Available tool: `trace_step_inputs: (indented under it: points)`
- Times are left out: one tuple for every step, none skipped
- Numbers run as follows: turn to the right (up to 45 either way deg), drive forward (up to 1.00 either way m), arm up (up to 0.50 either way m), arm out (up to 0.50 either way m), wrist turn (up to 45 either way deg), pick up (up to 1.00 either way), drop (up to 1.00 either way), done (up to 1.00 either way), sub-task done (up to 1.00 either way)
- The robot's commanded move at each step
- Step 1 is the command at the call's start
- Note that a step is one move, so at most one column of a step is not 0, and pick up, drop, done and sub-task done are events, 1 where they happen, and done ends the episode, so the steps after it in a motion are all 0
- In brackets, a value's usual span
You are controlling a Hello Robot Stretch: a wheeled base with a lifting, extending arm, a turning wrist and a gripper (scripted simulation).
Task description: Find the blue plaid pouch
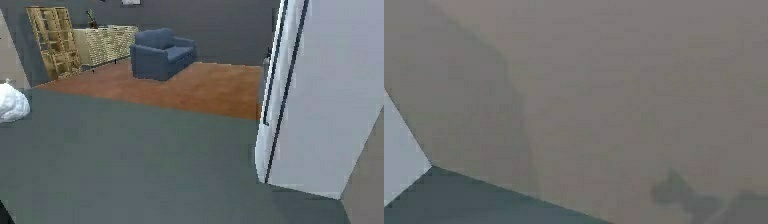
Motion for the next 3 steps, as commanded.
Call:
trace_step_inputs:
  points:
    - [0.0, 1.00, 0.00, 0.00, 0.0, 0.00, 0.00, 0.00, 0.00]
    - [-9.0, 0.00, 0.00, 0.00, 0.0, 0.00, 0.00, 0.00, 0.00]
    - [0.0, 0.30, 0.00, 0.00, 0.0, 0.00, 0.00, 0.00, 0.00]
